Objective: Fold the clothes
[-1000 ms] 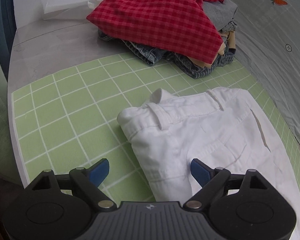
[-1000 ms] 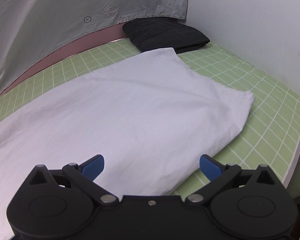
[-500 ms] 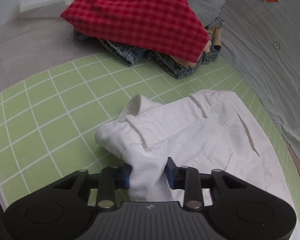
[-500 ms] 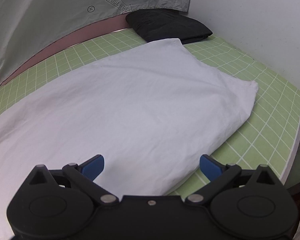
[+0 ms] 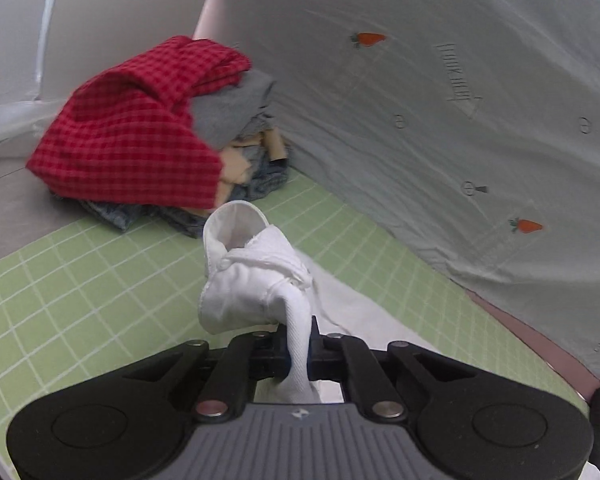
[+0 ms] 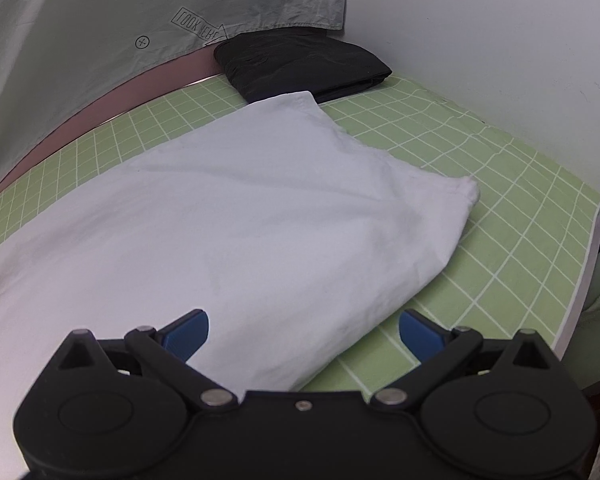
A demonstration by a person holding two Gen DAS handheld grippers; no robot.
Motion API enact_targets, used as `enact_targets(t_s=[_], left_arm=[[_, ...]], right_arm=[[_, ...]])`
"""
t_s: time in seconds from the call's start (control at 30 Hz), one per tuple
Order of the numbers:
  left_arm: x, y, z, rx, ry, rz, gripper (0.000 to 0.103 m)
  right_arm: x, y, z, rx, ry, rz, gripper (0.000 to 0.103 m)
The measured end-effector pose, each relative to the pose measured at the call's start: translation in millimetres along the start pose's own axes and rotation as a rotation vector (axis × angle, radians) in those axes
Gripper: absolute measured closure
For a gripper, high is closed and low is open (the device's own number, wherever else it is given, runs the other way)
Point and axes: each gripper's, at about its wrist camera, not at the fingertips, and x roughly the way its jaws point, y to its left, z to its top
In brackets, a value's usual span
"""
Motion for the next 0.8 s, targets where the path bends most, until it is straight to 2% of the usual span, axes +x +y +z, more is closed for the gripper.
enact_targets(t_s=[0.07, 0.13, 0.3, 0.47, 0.57, 0.6, 0.67, 0.73, 0.77, 0.8], left_arm=[[-2.3, -29.9, -6.6, 0.033, -0.003, -0.055, 0.099], [3.6, -62.0, -24.4, 0.081, 0.028, -0.102, 0.099], [27.9, -121.5, -94.9, 0.161, 0.200, -0.181, 0.099], [59.6, -143.2, -174.1, 0.242, 0.393, -0.085, 0.097], [57.5, -153.7, -185.2, 0.298, 0.355, -0.037, 0.096], [57.8, -156.2, -184.1, 0.297, 0.355, -0.028, 0.089], [58.7, -159.3, -181.7, 0.294, 0.363, -0.025, 0.081], [55.0, -164.0, -179.7, 0.317, 0.368, -0.021, 0.080], [51.4, -166.8, -177.1, 0.327, 0.373, -0.027, 0.074], [47.0, -167.6, -172.9, 0.327, 0.375, -0.048, 0.060]], right_arm=[[3.4, -11.3, 6.3, 0.001, -0.002, 0.005, 0.000], [6.8, -22.6, 12.6, 0.007, -0.004, 0.012, 0.000], [16.6, -49.7, 25.8, 0.013, -0.007, 0.020, 0.000], [26.1, -75.9, 34.2, -0.007, 0.003, 0.014, 0.000], [31.2, -88.5, 38.6, -0.014, 0.010, 0.012, 0.000], [32.9, -91.6, 39.8, -0.017, 0.012, 0.013, 0.000], [36.5, -94.3, 41.5, -0.024, 0.014, 0.016, 0.000], [39.5, -95.3, 42.3, -0.025, 0.017, 0.021, 0.000], [40.5, -95.0, 42.6, -0.024, 0.015, 0.025, 0.000], [41.4, -94.8, 42.8, -0.023, 0.014, 0.030, 0.000]])
